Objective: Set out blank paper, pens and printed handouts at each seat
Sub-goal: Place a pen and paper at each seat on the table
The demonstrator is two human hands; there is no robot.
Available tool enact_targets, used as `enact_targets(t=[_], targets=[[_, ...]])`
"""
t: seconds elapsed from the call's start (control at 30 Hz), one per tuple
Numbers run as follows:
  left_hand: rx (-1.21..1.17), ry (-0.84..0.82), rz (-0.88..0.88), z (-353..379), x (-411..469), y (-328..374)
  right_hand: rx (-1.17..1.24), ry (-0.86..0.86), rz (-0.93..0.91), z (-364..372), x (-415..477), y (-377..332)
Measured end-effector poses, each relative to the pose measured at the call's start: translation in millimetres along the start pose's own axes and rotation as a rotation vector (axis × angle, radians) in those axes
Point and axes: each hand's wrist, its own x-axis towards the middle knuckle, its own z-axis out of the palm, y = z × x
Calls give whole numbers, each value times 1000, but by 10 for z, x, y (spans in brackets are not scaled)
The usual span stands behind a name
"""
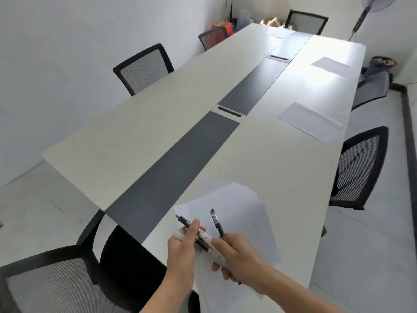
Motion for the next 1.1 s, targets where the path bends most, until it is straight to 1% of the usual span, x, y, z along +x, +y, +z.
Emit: enact_targets(t=[0.17,0.3,0.4,0.5,0.57,0.63,0.7,0.77,0.8,0.87,0.93,1.0,1.1], targets=[[24,-226,68,-77,259,207,84,65,24,61,325,-84],[85,-280,76,-152,439,311,174,81,41,122,477,-77],[123,-260,51,-217,553,372,320,87,61,147,501,-131],[134,-181,32,-292,671,420,471,87,89,130,517,-153],[135,-130,42,-360,741,476,495,127,111,60,542,-103],[142,-124,61,-442,787,568,440,264,110,-77,607,11],[145,-118,84,-536,821,660,315,504,89,-287,737,242],[163,-90,115,-623,848,717,118,713,127,-518,910,536],[173,-81,125,-653,846,745,5,767,193,-616,998,706],[190,-81,137,-703,829,780,-173,790,360,-748,1153,1050],[197,-73,137,-742,808,792,-302,772,473,-784,1261,1347],[200,-62,133,-769,790,790,-396,756,508,-750,1325,1540],[215,-56,126,-774,770,780,-423,757,486,-692,1364,1680]])
